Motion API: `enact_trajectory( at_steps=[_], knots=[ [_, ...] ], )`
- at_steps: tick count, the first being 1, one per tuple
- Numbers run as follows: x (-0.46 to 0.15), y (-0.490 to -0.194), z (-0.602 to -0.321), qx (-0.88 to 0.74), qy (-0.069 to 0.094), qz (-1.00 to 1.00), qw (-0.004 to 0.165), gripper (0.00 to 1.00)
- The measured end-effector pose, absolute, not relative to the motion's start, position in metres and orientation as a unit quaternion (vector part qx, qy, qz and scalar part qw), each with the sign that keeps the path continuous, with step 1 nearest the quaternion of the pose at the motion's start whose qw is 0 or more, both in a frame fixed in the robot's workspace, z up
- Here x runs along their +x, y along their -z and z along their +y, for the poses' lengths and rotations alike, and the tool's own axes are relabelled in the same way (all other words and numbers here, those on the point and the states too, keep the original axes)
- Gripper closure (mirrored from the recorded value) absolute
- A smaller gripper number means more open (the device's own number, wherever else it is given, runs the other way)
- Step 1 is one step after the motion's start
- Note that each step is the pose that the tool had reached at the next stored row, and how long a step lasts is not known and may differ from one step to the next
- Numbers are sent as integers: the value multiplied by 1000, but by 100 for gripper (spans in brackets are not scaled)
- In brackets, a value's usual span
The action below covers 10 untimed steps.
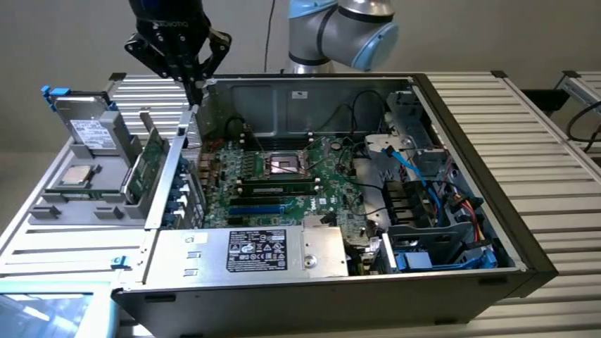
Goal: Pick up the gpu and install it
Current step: 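Reach for the gpu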
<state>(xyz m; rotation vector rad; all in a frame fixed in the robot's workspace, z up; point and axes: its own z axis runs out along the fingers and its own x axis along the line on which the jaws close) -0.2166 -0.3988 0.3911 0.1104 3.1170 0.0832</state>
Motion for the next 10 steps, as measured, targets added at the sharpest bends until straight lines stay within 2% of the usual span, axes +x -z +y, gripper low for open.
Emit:
enact_trajectory(
  at_steps=[10],
  knots=[
    [-262,-390,-399,35,-30,999,11,88]
  ],
)
